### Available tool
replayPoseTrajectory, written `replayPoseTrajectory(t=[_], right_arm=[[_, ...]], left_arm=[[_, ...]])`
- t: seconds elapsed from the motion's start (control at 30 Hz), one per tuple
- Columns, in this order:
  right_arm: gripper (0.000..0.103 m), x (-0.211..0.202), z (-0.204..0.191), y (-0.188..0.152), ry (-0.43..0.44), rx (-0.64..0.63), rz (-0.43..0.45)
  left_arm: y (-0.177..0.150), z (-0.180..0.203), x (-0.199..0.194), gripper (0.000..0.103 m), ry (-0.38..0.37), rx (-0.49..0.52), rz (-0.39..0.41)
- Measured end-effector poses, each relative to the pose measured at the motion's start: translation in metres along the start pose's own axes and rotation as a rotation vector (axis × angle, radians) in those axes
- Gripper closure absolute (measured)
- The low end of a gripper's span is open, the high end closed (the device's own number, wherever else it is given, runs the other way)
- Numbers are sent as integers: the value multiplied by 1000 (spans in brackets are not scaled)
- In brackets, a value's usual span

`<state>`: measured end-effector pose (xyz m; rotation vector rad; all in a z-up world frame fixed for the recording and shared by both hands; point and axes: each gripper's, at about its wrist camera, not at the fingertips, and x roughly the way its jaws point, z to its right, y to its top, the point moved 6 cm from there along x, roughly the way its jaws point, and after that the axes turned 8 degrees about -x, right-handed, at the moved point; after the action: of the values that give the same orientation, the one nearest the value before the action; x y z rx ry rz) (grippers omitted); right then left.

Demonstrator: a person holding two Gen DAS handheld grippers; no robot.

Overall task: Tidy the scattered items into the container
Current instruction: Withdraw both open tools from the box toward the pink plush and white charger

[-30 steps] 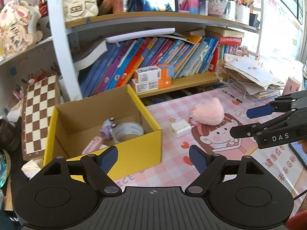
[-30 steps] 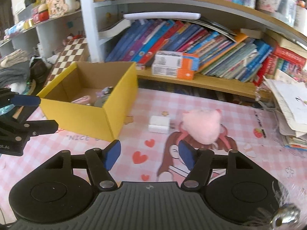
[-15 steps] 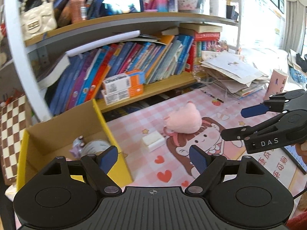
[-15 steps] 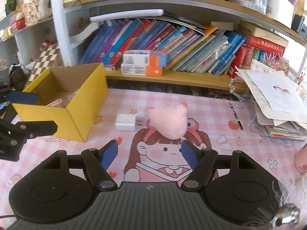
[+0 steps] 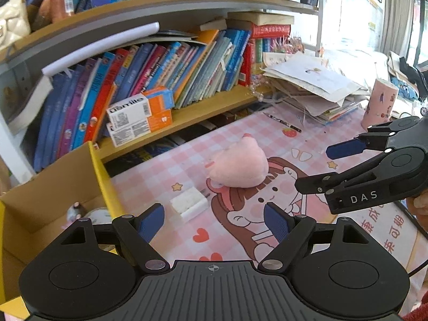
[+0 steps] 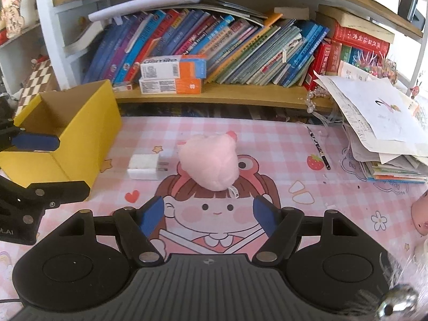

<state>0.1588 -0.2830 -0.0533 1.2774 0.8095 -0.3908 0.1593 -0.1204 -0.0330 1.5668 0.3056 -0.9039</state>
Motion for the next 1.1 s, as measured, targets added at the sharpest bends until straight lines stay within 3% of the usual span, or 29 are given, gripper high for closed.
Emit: replayPoseTrajectory(t=[0.83, 1.1], right_arm=[[31, 69, 18, 17, 19, 0, -68], [30, 81, 20, 22, 22, 1, -68]], left_arm=[[-9, -18, 65, 19, 55, -44, -73], [-9, -19, 71, 20, 91, -23, -55]])
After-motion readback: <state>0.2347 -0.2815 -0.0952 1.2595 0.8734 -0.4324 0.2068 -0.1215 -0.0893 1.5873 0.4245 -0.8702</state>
